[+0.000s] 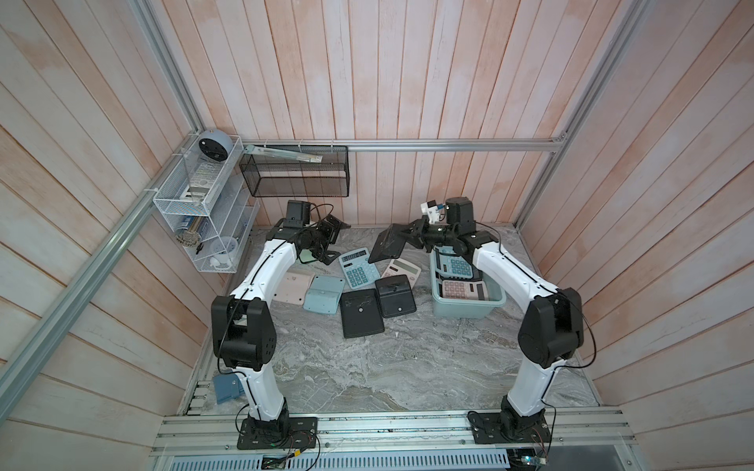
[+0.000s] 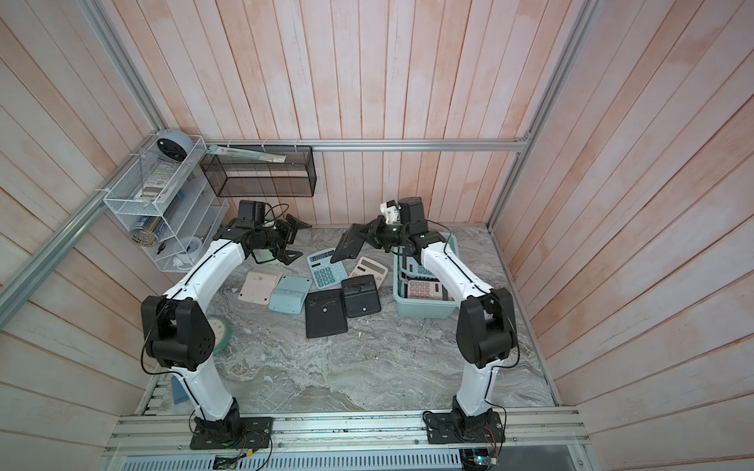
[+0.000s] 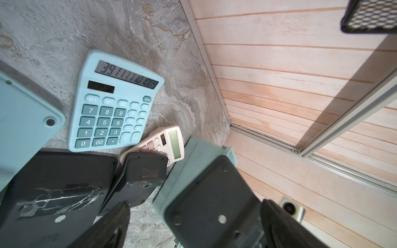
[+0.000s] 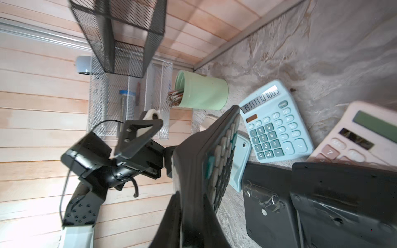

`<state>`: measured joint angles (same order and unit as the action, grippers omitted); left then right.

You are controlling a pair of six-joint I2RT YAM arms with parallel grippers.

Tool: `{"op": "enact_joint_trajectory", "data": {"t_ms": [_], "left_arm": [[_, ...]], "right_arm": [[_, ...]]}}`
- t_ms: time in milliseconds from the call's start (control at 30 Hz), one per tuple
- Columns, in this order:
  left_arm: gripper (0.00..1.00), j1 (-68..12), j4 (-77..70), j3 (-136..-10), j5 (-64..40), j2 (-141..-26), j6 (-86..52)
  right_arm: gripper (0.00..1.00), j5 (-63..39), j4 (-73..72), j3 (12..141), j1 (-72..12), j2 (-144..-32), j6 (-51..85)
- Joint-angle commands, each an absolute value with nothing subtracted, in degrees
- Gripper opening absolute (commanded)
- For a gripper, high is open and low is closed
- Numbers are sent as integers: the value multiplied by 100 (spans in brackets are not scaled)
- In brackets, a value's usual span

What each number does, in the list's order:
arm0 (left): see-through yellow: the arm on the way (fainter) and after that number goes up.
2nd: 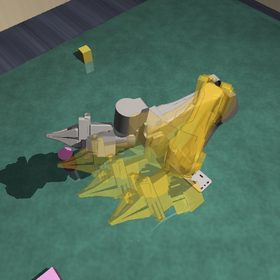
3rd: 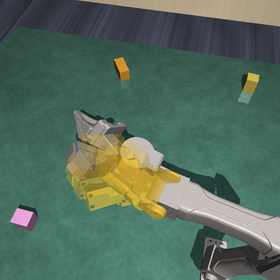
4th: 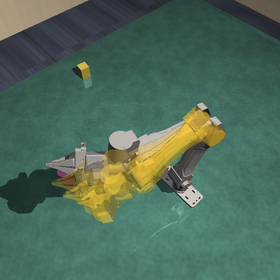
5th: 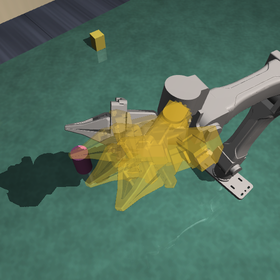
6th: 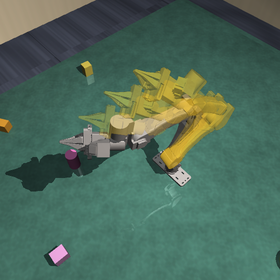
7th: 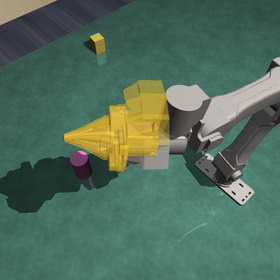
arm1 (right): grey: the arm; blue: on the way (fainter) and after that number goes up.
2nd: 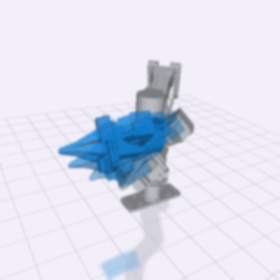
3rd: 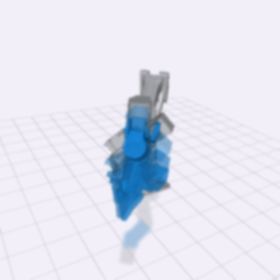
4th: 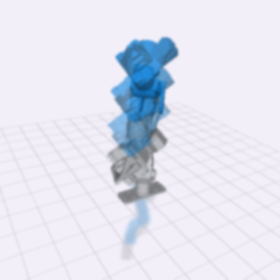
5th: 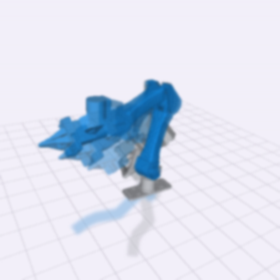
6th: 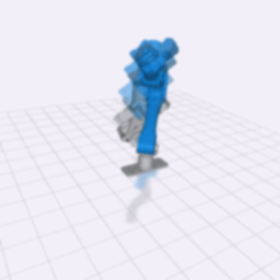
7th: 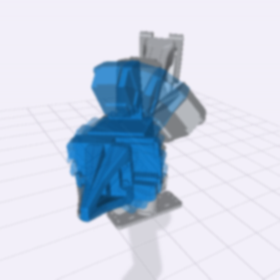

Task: Put the calculator in the storage box
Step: Pick up the calculator at the center of the board.

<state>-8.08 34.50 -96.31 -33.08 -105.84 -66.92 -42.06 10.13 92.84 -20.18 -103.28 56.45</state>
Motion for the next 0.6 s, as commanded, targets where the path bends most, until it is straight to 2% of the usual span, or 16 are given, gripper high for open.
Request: {"op": "enact_joint_trajectory", "data": {"t_ms": [0, 300, 567], "left_arm": [[100, -904, 3930, -9914, -3148, -10436, -6259], [100, -1282, 4037, -9910, -3028, -10429, -6106], [100, -1406, 4066, -9785, -3126, -10453, -6102]], "right_arm": [[0, -4356, 1698, 9333, -1651, -9754, 5287], [0, -4304, 3454, 9494, -409, -8650, 4340], [0, -3117, 5606, 10109, -108, -8618, 3124]]}}
